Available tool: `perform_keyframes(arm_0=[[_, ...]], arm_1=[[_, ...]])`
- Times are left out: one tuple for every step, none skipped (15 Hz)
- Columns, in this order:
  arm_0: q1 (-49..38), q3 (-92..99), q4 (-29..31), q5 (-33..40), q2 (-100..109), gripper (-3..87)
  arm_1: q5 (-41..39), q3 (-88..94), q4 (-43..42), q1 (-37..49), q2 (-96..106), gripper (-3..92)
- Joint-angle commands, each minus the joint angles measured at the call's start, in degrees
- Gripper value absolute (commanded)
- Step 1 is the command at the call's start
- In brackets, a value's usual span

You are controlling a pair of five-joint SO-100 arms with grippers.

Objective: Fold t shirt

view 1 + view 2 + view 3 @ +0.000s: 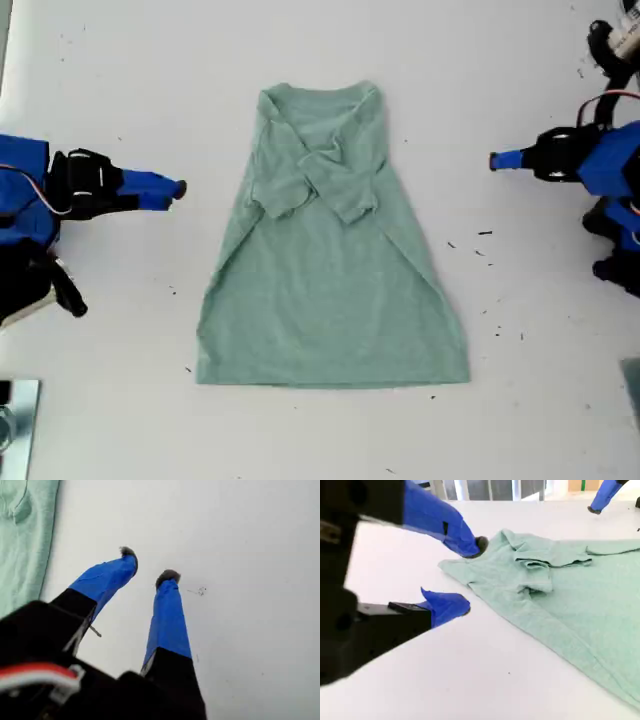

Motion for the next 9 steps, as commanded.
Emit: perform_keyframes(arm_0=[[2.5, 0.6, -0.1, 1.1, 0.4, 15.0], [3.6, 0.6, -0.1, 1.1, 0.4, 15.0], [5.5, 0.6, -0.1, 1.1, 0.4, 15.0], [7.2, 0.6, -0.1, 1.1, 0.4, 15.0], [8.1, 0.6, -0.1, 1.1, 0.4, 14.9], [7.6, 0.6, -0.1, 0.9, 0.4, 14.5], [6.9, 0.6, -0.1, 1.1, 0.4, 7.2], [5.9, 0.6, -0.1, 1.1, 0.4, -0.2], [6.5, 0.6, -0.1, 1.1, 0.4, -0.2]], arm_1=[[18.4, 3.9, 0.3, -15.8, 1.0, 11.0], [32.2, 3.9, 0.3, -20.7, 1.0, 11.2], [43.6, 3.9, 0.3, -23.3, 1.0, 11.0], [32.1, 3.9, 0.3, -24.8, 1.0, 10.3], [29.2, 3.9, 0.3, -25.9, 1.0, 10.3], [34.7, 3.9, 0.4, -27.0, 1.1, 6.9], [31.8, 3.3, -2.5, -28.6, 1.1, 4.6], [31.4, 0.7, -3.2, -30.2, 1.1, 4.2], [30.1, -3.2, -3.4, -32.8, 1.1, 3.9]])
